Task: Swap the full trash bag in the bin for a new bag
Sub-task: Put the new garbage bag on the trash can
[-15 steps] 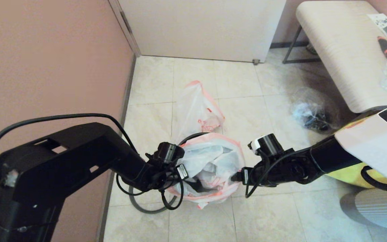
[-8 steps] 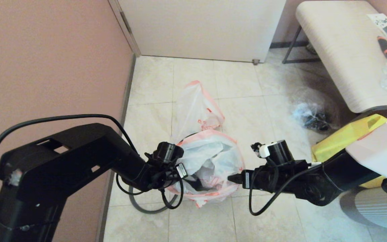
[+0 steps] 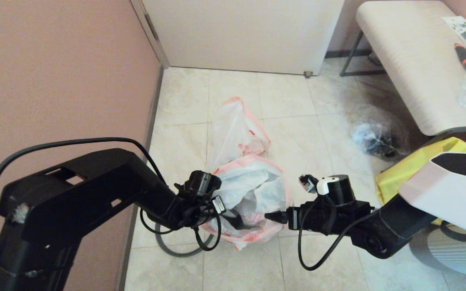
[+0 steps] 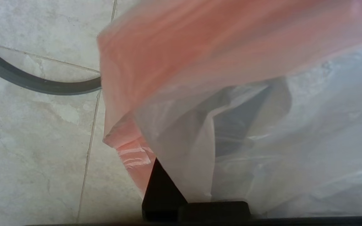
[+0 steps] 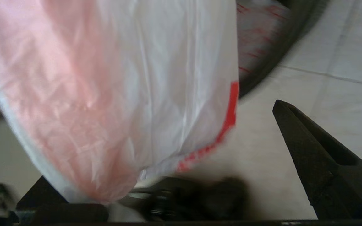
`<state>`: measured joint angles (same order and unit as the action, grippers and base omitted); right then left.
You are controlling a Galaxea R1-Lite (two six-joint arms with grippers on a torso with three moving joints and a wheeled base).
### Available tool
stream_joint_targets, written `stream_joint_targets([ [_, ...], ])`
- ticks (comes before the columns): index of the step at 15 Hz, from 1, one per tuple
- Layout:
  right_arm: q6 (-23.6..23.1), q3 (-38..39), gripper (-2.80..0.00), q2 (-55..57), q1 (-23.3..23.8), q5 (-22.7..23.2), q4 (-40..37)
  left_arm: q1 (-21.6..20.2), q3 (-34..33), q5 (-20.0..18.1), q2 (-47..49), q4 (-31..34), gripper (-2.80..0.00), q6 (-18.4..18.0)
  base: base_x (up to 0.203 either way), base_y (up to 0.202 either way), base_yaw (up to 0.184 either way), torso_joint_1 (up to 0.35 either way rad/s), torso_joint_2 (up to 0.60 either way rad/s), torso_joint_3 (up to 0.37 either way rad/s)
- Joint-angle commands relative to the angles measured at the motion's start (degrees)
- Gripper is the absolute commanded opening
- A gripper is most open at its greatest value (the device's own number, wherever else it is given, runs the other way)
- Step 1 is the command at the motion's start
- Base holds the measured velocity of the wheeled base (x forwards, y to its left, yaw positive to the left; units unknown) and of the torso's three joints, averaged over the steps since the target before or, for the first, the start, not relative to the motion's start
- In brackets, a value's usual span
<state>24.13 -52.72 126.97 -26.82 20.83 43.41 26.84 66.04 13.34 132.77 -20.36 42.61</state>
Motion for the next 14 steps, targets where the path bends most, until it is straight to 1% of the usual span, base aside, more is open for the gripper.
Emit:
stream_joint_targets([
  [1,-5.1,0.5,0.00,3.7,2.0,0.4,0.5,-0.1,0.1,0.1,0.1,-0.1,-2.80,0.4,0.000,0.000,0.000,0.000,0.00,0.000],
  [2,-4.9,2.3,0.00,2.7,2.3,1.3,0.9,-0.1,0.4,0.2,0.3,0.0,-2.80,0.3,0.000,0.000,0.000,0.000,0.00,0.000],
  [3,-4.6,4.3,0.00,1.5,2.9,4.2,2.5,-0.1,0.6,0.7,0.9,0.0,-2.80,0.2,0.000,0.000,0.000,0.000,0.00,0.000],
  [4,-4.0,6.1,0.00,1.0,3.8,7.8,5.9,0.0,1.1,1.5,1.3,0.4,-2.80,0.0,0.000,0.000,0.000,0.000,0.00,0.000],
  [6,-2.2,8.4,0.00,1.1,5.4,11.1,11.6,0.0,1.4,2.0,2.0,0.4,-2.80,-0.9,0.000,0.000,0.000,0.000,0.00,0.000],
  [7,-0.2,9.4,0.00,1.0,6.0,12.9,14.0,0.0,1.7,2.1,2.4,0.6,-2.80,-1.0,0.000,0.000,0.000,0.000,0.00,0.000],
  [8,1.8,10.3,0.00,0.6,6.4,15.3,16.5,0.1,3.0,2.8,3.3,1.9,-2.80,-1.1,0.000,0.000,0.000,0.000,0.00,0.000],
  [9,2.9,10.5,0.00,0.4,6.6,16.8,19.1,0.2,4.6,4.0,4.0,5.0,-2.80,-1.2,0.000,0.000,0.000,0.000,0.00,0.000],
  [10,4.0,10.3,0.00,0.7,6.7,17.5,21.0,0.4,5.7,4.7,4.7,7.1,-2.80,-1.2,0.000,0.000,0.000,0.000,0.00,0.000],
  [11,5.0,10.0,0.00,1.0,6.7,18.0,22.6,0.4,5.8,4.8,4.7,7.4,-2.80,-1.2,0.000,0.000,0.000,0.000,0.00,0.000],
  [13,8.4,10.2,0.00,1.1,6.6,19.2,25.9,0.4,5.9,4.8,4.8,7.4,-2.80,-1.2,0.000,0.000,0.000,0.000,0.00,0.000],
  [14,8.9,10.8,0.00,0.7,6.4,19.3,26.2,0.4,5.9,4.8,4.7,7.4,-2.80,-1.1,0.000,0.000,0.000,0.000,0.00,0.000],
])
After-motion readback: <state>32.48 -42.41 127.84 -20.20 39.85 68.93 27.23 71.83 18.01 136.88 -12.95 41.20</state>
